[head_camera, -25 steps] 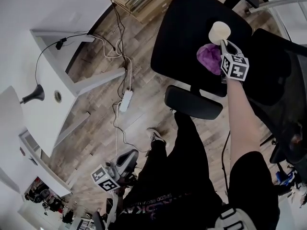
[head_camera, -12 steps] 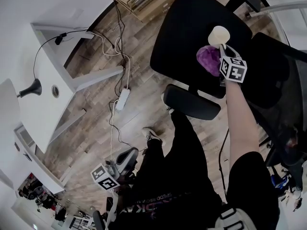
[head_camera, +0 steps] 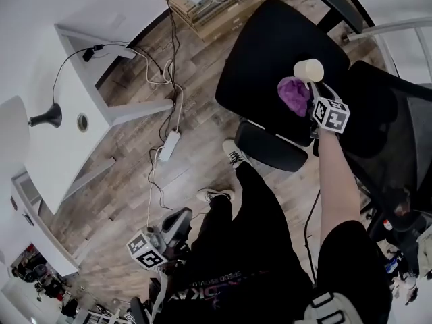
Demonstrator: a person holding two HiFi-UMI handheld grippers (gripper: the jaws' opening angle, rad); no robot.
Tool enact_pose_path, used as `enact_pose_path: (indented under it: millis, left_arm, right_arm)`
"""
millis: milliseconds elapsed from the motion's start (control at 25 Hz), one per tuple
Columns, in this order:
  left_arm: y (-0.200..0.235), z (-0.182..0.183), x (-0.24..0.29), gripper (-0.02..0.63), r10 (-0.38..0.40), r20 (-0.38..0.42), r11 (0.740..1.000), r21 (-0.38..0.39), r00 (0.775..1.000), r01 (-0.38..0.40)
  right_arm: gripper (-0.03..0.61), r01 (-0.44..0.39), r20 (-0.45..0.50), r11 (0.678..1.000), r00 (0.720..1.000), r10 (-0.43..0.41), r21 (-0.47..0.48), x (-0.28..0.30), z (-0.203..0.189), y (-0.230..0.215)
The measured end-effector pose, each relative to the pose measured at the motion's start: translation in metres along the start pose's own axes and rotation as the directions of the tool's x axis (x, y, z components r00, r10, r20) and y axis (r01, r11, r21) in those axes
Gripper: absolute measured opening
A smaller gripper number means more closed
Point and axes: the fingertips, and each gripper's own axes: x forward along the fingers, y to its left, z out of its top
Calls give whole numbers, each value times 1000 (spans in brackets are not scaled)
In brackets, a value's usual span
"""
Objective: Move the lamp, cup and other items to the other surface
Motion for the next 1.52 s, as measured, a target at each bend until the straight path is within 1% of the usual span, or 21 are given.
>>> enact_pose_path:
  millis: [200, 280, 320, 360, 440, 520, 600, 640, 720, 800, 880, 960, 1040, 1120, 1160, 1320, 1360, 1400, 1440, 1480, 1520]
  left_arm:
    - [0, 3, -17, 0, -21, 77, 1000, 2, 997, 21]
    - [0, 5, -26, 0, -23, 114, 1000, 8, 993, 22]
    - [0, 6, -33, 0, -21, 131, 1000, 9, 991, 20]
    - [0, 7, -40, 0, -18, 149, 1000, 9, 989, 17]
    - [0, 11, -53, 0, -17, 181, 1000, 9, 983, 16]
    - [-3, 14, -70, 0, -21, 209, 1000, 17, 978, 17]
    - [-9, 20, -91, 0, -28, 236, 999, 40, 971, 19]
    - [-12, 24, -103, 0, -30, 254, 998, 54, 967, 17]
    - [-16, 33, -131, 0, -23, 296, 997, 81, 955, -1]
    - [-18, 39, -161, 0, -8, 341, 994, 103, 940, -29]
    - [-19, 45, -190, 0, 9, 390, 991, 118, 921, -60]
    - [-21, 47, -216, 0, 23, 442, 988, 130, 896, -89]
    - [-24, 46, -241, 0, 34, 490, 984, 134, 871, -114]
    - [-25, 42, -264, 0, 45, 533, 982, 132, 845, -136]
    - [-25, 39, -275, 0, 52, 553, 981, 130, 831, -147]
    - [-22, 30, -314, 0, 84, 612, 975, 112, 787, -190]
    - [-22, 29, -321, 0, 90, 621, 974, 107, 779, -197]
    - [-21, 27, -327, 0, 94, 629, 974, 103, 772, -202]
    - [-20, 25, -332, 0, 96, 636, 973, 101, 766, -205]
    - [-19, 23, -337, 0, 96, 641, 973, 100, 762, -207]
    - [-18, 22, -341, 0, 96, 645, 973, 99, 758, -207]
  right_arm:
    - [110, 18, 64, 999, 998, -16, -39, -37, 28, 5]
    - [47, 7, 118, 999, 993, -1, -54, -60, 52, 15]
    - [0, -14, 154, 998, 988, 23, -53, -74, 68, 24]
    - [0, -47, 192, 998, 980, 56, -51, -90, 84, 36]
    - [0, -117, 265, 990, 955, 132, -73, -126, 119, 64]
    - [0, -192, 312, 971, 922, 227, -140, -164, 147, 105]
    - [0, -281, 329, 934, 880, 343, -221, -198, 168, 163]
    - [0, -337, 326, 905, 852, 411, -259, -213, 175, 198]
    - [0, -466, 290, 821, 778, 558, -331, -238, 180, 277]
    - [0, -590, 213, 704, 686, 695, -396, -263, 167, 360]
    - [0, -700, 102, 559, 580, 808, -445, -290, 137, 439]
    - [0, -801, -35, 390, 454, 890, -455, -322, 93, 512]
    - [0, -876, -182, 223, 325, 928, -428, -357, 35, 571]
    - [0, -922, -313, 81, 210, 926, -378, -392, -27, 615]
    - [0, -938, -364, 26, 160, 918, -345, -408, -54, 632]
    - [0, -970, -503, -148, -33, 863, -191, -470, -134, 682]
    - [0, -962, -544, -199, -68, 836, -186, -483, -147, 690]
    - [0, -949, -583, -247, -89, 808, -197, -492, -156, 695]
    - [0, -934, -615, -287, -100, 782, -213, -499, -161, 700]
    - [0, -921, -640, -317, -104, 762, -228, -503, -165, 704]
    - [0, -911, -657, -337, -105, 747, -238, -506, -169, 707]
